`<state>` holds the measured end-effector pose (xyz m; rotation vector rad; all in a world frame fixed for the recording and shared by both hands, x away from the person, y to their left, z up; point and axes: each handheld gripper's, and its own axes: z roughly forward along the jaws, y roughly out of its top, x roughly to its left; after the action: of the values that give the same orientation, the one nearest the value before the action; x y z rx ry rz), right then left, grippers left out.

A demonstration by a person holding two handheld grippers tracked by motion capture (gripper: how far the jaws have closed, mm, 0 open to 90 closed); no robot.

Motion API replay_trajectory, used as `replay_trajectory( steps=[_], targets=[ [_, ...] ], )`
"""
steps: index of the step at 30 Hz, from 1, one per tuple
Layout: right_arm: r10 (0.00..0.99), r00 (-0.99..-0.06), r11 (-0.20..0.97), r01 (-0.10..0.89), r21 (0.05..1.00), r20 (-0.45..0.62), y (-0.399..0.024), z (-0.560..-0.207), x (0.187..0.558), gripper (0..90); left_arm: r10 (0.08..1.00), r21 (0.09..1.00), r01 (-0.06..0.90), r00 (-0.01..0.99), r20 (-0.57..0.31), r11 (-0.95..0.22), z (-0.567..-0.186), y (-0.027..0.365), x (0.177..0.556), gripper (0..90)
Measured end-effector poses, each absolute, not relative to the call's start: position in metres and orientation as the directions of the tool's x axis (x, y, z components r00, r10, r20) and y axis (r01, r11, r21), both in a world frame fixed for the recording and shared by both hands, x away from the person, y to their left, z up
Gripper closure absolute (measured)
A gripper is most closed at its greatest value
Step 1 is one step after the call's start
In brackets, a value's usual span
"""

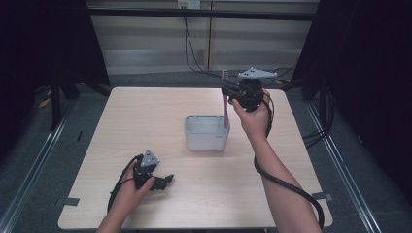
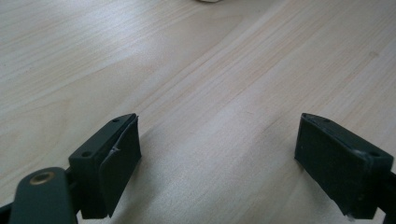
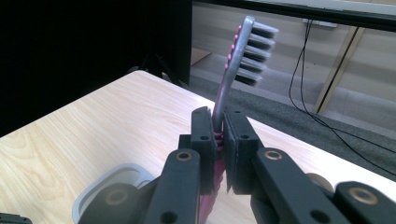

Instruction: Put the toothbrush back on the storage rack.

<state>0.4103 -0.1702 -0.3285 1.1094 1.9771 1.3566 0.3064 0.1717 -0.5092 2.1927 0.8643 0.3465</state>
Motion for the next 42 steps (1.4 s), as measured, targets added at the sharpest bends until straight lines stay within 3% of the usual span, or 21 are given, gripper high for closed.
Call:
replay_trajectory(
  steps=[42],
  targets=[
    [0.85, -0.521, 0.136, 0.359, 0.923, 0.078, -0.175, -0.358, 0.417, 83.1, 0.675, 0.722, 0.475, 0.738, -0.014, -0.503, -0.509, 0.172, 0.307, 13.8]
  ],
)
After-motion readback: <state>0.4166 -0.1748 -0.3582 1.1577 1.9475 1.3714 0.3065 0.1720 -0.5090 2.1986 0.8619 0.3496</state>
